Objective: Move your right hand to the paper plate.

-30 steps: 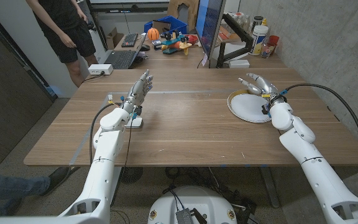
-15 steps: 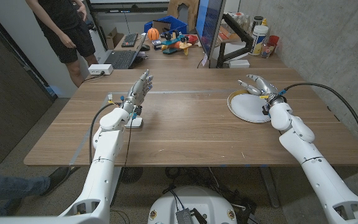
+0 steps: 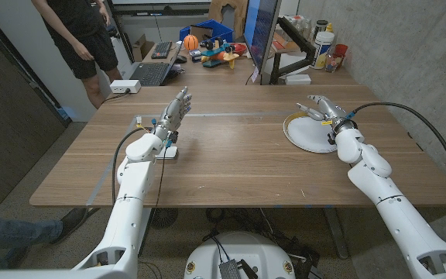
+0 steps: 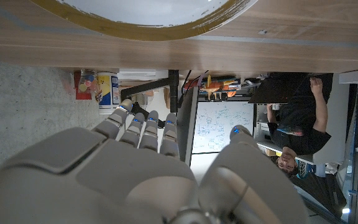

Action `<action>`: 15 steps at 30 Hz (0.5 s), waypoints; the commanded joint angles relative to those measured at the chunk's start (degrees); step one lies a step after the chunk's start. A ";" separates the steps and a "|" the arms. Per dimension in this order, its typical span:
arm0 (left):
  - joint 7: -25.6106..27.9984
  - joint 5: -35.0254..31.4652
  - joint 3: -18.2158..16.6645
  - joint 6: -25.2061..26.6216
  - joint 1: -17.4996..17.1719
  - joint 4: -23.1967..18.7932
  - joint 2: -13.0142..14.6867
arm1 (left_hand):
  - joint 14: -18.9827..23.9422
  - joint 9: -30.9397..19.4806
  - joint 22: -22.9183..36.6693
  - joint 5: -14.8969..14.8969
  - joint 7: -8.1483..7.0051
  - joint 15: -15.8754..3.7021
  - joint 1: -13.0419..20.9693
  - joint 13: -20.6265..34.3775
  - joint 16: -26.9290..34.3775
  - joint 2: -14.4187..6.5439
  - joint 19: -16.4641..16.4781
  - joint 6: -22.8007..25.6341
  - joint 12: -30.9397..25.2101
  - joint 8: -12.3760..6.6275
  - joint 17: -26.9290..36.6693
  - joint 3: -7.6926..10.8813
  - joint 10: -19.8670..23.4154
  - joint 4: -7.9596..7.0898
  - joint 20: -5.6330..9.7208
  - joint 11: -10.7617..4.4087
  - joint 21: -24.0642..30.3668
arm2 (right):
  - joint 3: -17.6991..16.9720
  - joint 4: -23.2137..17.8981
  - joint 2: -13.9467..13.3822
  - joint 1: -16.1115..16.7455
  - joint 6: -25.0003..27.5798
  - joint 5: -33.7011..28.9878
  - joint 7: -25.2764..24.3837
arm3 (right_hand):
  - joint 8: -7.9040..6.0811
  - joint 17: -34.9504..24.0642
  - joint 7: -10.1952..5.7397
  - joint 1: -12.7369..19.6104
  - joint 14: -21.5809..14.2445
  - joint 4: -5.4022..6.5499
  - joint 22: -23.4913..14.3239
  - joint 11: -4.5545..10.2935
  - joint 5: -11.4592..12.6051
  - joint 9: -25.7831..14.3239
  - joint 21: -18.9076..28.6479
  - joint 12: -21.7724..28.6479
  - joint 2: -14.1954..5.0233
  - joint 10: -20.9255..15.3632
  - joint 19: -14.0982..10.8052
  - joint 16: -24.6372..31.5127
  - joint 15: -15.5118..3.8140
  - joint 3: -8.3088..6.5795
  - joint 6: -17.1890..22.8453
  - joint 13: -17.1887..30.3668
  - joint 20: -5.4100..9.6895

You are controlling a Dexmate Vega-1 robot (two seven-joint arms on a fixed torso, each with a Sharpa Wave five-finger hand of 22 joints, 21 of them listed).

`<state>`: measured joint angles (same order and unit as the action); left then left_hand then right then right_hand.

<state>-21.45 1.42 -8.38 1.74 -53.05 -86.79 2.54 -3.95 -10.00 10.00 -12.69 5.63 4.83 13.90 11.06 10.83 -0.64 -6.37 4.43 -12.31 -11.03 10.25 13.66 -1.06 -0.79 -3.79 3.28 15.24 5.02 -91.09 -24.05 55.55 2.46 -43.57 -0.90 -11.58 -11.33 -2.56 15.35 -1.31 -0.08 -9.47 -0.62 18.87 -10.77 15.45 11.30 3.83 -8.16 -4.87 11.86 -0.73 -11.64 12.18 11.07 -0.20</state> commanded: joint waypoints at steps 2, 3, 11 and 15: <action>0.09 -0.18 0.19 -0.29 0.38 0.74 -0.21 | -0.02 -0.24 0.14 0.02 0.00 -0.13 0.03 0.17 0.00 -0.49 -0.05 0.18 0.20 0.10 0.27 0.14 -0.17 0.51 0.23 0.11 -0.32 | 1.09 0.27 -0.70 -0.20 1.60 -2.38 -0.04 | 0.07 -0.19 -0.36 0.50 0.32 -0.19 -0.18 0.09 0.45 -0.32 -0.24 0.11 -0.33 0.19 -0.07 -0.16 -0.29 0.14 -0.01 0.07 0.15; 0.09 -0.18 0.19 -0.30 0.38 0.74 -0.21 | -0.04 -0.24 0.14 0.02 0.01 -0.15 0.03 0.17 -0.01 -0.49 -0.03 0.18 0.21 0.10 0.27 0.14 -0.19 0.51 0.21 0.08 -0.33 | 1.10 0.26 -0.71 -0.20 1.63 -2.39 -0.05 | 0.07 -0.19 -0.37 0.50 0.43 -0.19 -0.18 0.11 0.47 -0.32 -0.28 0.10 -0.33 0.23 -0.08 -0.21 -0.33 0.15 0.00 0.07 0.17; -0.12 -0.01 0.03 -0.47 0.64 1.10 -0.04 | -0.09 -0.24 0.14 0.05 -0.01 -0.18 0.02 0.18 -0.02 -0.54 0.00 0.24 0.21 0.10 0.27 0.13 -0.19 0.56 0.23 0.09 -0.48 | 1.90 -0.07 -0.92 -0.31 2.84 -3.94 -0.01 | 0.09 -0.18 -0.43 0.48 0.52 -0.20 -0.18 0.03 0.58 -0.33 -0.50 0.02 -0.36 0.44 -0.16 -0.23 -0.28 0.21 -0.01 0.06 0.23; -0.20 0.06 -0.06 -0.52 0.81 1.29 0.05 | -0.02 -0.24 0.14 0.07 0.02 -0.21 0.01 0.17 0.01 -0.56 0.03 0.30 0.20 0.09 0.27 0.12 -0.16 0.58 0.23 0.03 -0.54 | 2.21 0.02 -0.88 -0.43 3.23 -4.29 0.07 | 0.09 -0.18 -0.45 0.47 0.52 -0.21 -0.19 0.07 0.64 -0.33 -0.60 0.02 -0.37 0.43 -0.20 -0.22 -0.27 0.24 -0.02 0.06 0.25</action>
<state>-21.39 1.30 -8.27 1.67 -52.60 -85.96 2.42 -3.95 -10.00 9.99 -12.69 5.62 4.83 13.90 11.06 10.83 -0.63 -6.37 4.42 -12.31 -11.03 10.25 13.42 -1.06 -0.55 -3.79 3.27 14.80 6.17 -90.96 -24.68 55.37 4.51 -46.42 -0.80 -11.58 -11.33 -2.56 15.35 -1.01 -0.08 -9.47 -0.63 19.08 -10.77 15.03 11.31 3.83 -8.17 -4.86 11.64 -1.04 -11.64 12.18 10.92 -0.20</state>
